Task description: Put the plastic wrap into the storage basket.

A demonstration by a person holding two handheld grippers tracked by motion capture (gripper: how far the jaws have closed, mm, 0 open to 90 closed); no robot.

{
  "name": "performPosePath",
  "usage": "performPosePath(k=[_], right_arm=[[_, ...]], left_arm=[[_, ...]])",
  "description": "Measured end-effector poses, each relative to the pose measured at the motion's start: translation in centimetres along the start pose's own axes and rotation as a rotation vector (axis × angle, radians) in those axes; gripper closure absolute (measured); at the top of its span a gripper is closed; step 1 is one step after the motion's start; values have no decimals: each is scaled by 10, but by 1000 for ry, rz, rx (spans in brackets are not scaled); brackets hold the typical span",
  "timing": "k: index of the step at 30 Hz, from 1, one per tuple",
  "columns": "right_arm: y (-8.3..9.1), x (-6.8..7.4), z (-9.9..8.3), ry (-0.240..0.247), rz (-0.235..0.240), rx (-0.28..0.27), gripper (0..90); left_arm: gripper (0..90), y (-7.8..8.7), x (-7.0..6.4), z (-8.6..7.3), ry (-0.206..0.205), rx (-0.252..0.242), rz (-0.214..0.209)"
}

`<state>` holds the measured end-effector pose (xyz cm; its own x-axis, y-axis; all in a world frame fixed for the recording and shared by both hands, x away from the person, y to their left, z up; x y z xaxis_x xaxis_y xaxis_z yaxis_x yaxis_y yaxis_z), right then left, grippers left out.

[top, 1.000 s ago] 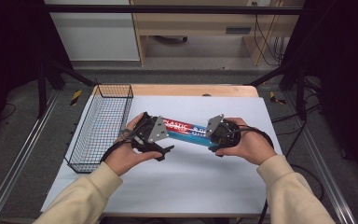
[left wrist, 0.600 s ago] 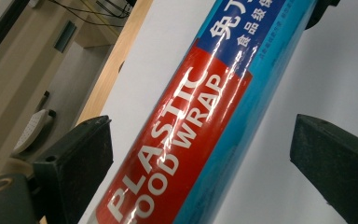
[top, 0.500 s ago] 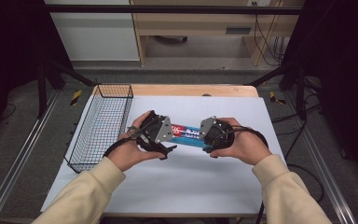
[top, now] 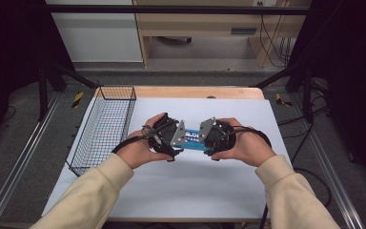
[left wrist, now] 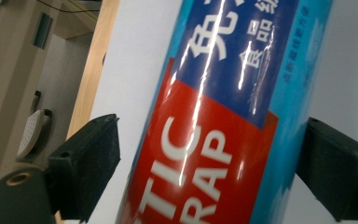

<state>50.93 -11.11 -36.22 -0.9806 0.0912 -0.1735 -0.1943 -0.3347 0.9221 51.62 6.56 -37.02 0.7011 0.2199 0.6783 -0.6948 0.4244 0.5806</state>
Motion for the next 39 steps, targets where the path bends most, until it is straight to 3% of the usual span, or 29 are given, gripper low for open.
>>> performPosePath(k=[9, 15, 25, 32, 39], right_arm=[[2, 2, 6, 11, 6, 1, 323], [1, 2, 9, 7, 8, 2, 323], [-1, 3, 10, 13, 19, 5, 323], [-2, 4, 9, 33, 23, -4, 319], [-5, 6, 7, 49, 30, 3, 312]], left_arm=[[180, 1, -3, 0, -79, 19, 7], [224, -2, -6, 0, -106, 47, 0], [275, -2, -8, 2, -122, 74, 4], [277, 2, -13, 0, -99, 67, 21], [279, 4, -17, -1, -108, 69, 32]])
Point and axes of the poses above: each handheld gripper's, and its own axes: y roughly backward along the jaws, z roughly out of its top, x roughly to its left, the point moved 2 cm from there along -y, roughly forward along the jaws, and after that the axes turned 13 degrees about z, right-handed, at the moved point
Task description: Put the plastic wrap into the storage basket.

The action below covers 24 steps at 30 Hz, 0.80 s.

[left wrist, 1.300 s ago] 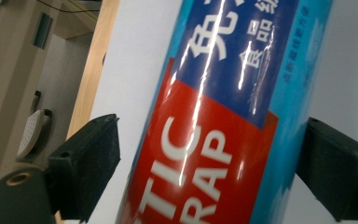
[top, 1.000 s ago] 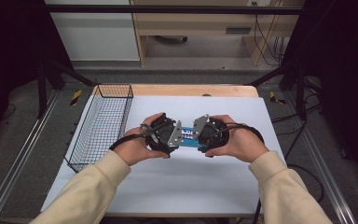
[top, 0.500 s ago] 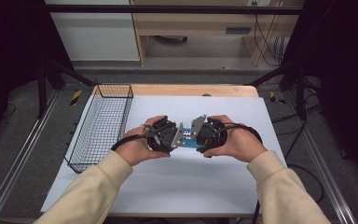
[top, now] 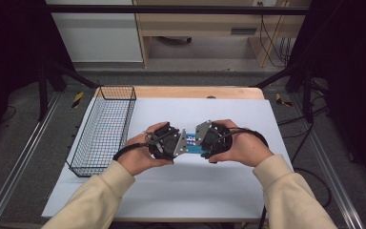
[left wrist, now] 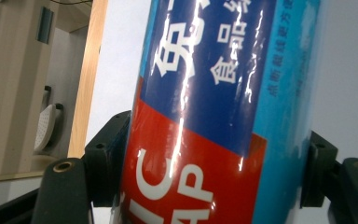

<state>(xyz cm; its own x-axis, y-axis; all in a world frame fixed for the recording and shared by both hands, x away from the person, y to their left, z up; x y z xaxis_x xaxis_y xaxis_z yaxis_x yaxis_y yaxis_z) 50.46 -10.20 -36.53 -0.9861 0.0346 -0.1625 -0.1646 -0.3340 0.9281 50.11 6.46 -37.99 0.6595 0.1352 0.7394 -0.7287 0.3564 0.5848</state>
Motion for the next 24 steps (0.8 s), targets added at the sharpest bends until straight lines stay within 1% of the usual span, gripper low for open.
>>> performPosePath(k=[1, 2, 3, 4, 5, 6, 7, 8, 9, 10, 11, 12, 13, 14, 15, 16, 22, 24], right_arm=[[-1, 0, 0, 4, -10, -2, 283], [-2, 1, -1, 12, -31, 12, 228], [-2, 1, -1, 12, -31, 12, 228], [-4, 0, -4, 12, -46, 34, 134], [-4, 0, -6, 0, -55, 40, 112], [-4, 0, -6, 0, -55, 40, 112], [-3, -1, -8, 5, -65, 48, 97], [1, -2, -16, 0, -89, 57, 75], [2, -2, -21, -5, -97, 60, 67], [2, -2, -21, -5, -97, 60, 67], [3, -2, -25, 3, -103, 64, 68], [6, -2, -31, 5, -110, 67, 66], [8, -2, -35, -7, -111, 71, 63], [10, -2, -42, -21, -114, 70, 63], [14, -2, -52, -34, -118, 62, 66], [14, -2, -52, -34, -118, 62, 66], [23, 1, -70, -68, -136, 63, 65], [27, 2, -78, -91, -150, 50, 53]], left_arm=[[280, 0, -1, 0, 6, 0, -3], [280, 0, -1, -1, 10, -1, -3], [280, 0, -1, -1, 12, 0, 0], [281, -1, -2, -1, 19, -8, 0], [281, 0, -2, -2, 20, -3, -3], [281, 0, -2, -2, 20, -3, -3], [281, 0, -2, -3, 21, -2, -2], [281, 1, -3, -4, 22, -2, -1], [281, 2, -3, -5, 19, 4, -2], [281, 2, -3, -5, 19, 3, -1], [281, 3, -3, -7, 21, 7, 0], [281, 3, -3, -7, 23, 10, 0], [281, 3, -3, -9, 21, 8, 4], [281, 3, -3, -9, 29, 9, 1], [282, 2, -2, -9, 21, 7, 0], [282, 3, -2, -10, 23, 18, 2], [282, 2, -1, -12, 29, 23, 6], [282, 3, 0, -14, 29, 28, 9]])
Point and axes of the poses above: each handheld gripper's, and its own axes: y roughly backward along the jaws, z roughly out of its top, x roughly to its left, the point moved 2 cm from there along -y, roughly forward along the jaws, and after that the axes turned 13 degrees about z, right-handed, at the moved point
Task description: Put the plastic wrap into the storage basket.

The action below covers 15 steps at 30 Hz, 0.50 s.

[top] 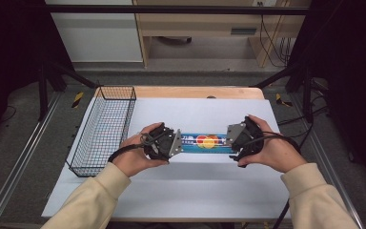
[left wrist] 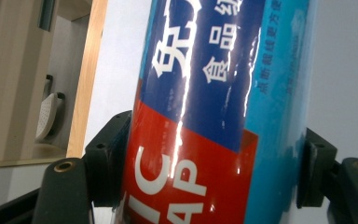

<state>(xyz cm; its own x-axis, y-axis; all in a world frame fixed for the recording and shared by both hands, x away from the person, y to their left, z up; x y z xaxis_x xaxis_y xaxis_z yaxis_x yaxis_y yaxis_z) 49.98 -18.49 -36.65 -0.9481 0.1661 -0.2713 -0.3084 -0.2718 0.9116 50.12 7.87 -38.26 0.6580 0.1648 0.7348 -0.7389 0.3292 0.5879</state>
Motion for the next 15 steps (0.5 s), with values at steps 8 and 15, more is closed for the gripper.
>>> performPosePath(k=[8, 15], right_arm=[[0, -6, -36, -130, -56, -31, 60], [-21, -2, -48, -245, -101, -58, 80]], left_arm=[[283, 2, 7, -7, 30, 23, 19], [284, -3, 21, -6, 134, 98, 85]])
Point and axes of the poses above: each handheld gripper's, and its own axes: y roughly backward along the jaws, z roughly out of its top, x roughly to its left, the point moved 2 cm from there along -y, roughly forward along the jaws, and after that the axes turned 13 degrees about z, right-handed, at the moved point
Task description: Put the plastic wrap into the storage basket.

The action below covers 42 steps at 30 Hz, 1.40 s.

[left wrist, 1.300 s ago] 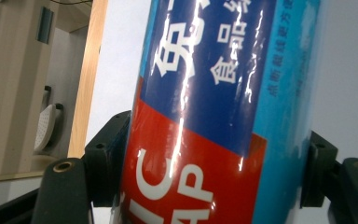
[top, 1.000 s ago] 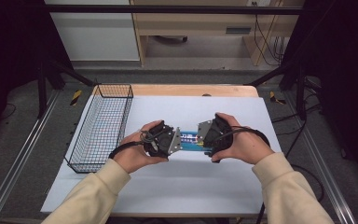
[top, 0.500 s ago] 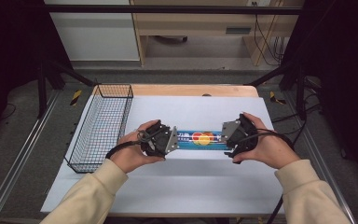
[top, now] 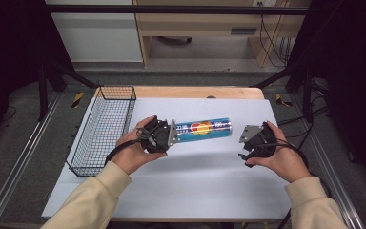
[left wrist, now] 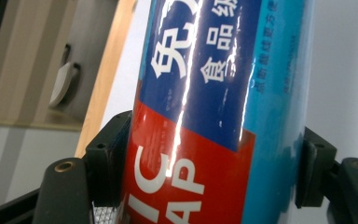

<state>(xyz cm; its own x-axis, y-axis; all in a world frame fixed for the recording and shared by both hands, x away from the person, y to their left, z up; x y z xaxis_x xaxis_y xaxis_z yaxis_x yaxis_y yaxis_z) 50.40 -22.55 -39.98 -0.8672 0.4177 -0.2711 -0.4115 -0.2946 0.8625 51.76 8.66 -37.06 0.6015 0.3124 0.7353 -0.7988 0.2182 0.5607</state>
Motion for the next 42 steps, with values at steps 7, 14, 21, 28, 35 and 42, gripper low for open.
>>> performPosePath(k=[7, 14, 21, 28, 35, 42], right_arm=[[-23, 17, -7, -133, -61, -79, 82], [-49, 21, -12, -227, -129, -94, 76], [-62, 25, -14, -368, -186, -143, 64], [-60, 26, -22, -477, -261, -213, 63], [-70, 27, -35, -534, -279, -210, 64], [-69, 28, -34, -549, -286, -238, 71]], left_arm=[[286, -11, 24, -2, 133, 59, 70], [287, -22, 43, -8, 211, 96, 106], [288, -24, 52, -19, 252, 142, 137], [289, -14, 61, -29, 304, 163, 162], [291, -5, 69, -44, 384, 182, 165], [292, 9, 78, -67, 432, 270, 214]])
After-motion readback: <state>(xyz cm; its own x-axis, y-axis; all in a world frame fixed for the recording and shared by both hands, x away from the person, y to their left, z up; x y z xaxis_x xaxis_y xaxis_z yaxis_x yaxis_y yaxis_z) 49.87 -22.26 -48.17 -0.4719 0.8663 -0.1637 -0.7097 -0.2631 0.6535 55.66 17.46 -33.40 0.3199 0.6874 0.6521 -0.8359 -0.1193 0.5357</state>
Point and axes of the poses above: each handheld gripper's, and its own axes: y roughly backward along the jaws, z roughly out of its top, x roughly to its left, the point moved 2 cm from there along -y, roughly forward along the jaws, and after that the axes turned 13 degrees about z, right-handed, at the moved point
